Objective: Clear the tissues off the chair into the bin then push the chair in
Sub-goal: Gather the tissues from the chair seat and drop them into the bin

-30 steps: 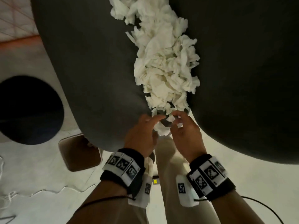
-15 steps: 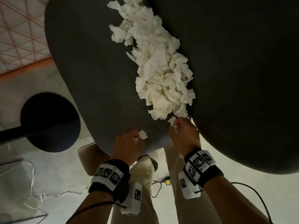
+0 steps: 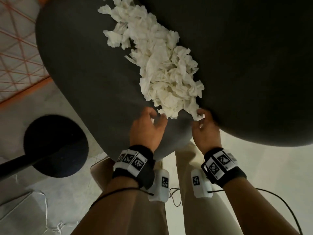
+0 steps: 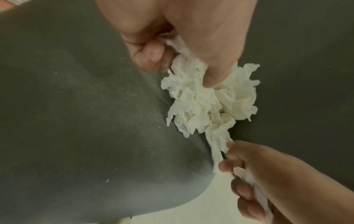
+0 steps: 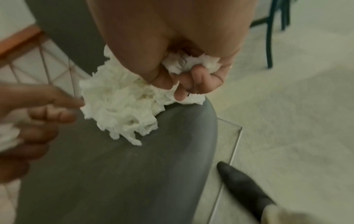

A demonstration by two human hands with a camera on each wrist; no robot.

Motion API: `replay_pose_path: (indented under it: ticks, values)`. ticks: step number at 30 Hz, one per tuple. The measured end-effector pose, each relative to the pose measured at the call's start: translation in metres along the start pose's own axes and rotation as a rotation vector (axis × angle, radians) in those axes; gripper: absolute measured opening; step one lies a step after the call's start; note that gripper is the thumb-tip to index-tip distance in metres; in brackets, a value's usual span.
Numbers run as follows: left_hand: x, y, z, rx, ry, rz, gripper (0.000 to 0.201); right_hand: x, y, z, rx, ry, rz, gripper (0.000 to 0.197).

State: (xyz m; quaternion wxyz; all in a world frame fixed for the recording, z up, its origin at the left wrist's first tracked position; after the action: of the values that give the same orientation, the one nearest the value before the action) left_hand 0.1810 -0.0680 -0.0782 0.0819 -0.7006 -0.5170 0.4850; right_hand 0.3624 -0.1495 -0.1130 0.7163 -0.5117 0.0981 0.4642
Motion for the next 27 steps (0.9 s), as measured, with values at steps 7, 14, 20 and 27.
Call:
replay_pose_path:
  ticks: [7,14,20,27]
  values:
    - [0.027,0.019,0.01,0.145,0.093,0.086,0.024,0.008,0.021,-0.003,-0.339,0.018,-0.079,0.047]
    - [0.024,-0.003,0.022,-0.01,0.086,-0.018,0.018,0.015,0.014,-0.004,-0.155,-0.036,-0.158,0.028]
    - [0.019,-0.035,0.038,-0.148,0.007,-0.099,0.004,-0.004,0.006,-0.003,-0.007,-0.088,-0.154,0.031]
    - [0.028,-0.033,-0.003,-0.097,0.153,-0.123,0.027,-0.01,-0.008,0.008,0.128,-0.306,-0.309,0.028]
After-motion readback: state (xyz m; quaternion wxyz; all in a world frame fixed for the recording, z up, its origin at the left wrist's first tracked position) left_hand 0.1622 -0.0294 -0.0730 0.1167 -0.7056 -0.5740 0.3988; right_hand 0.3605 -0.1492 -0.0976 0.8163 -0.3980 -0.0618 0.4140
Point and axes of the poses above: each hand's wrist, its own x-axis towards the middle knuckle, its own y-axis out of the palm, z = x × y, the point moved 5 cm from there along x, towards the middle knuckle, and after that the axes turned 3 degrees about -z, right-handed, at the moved point
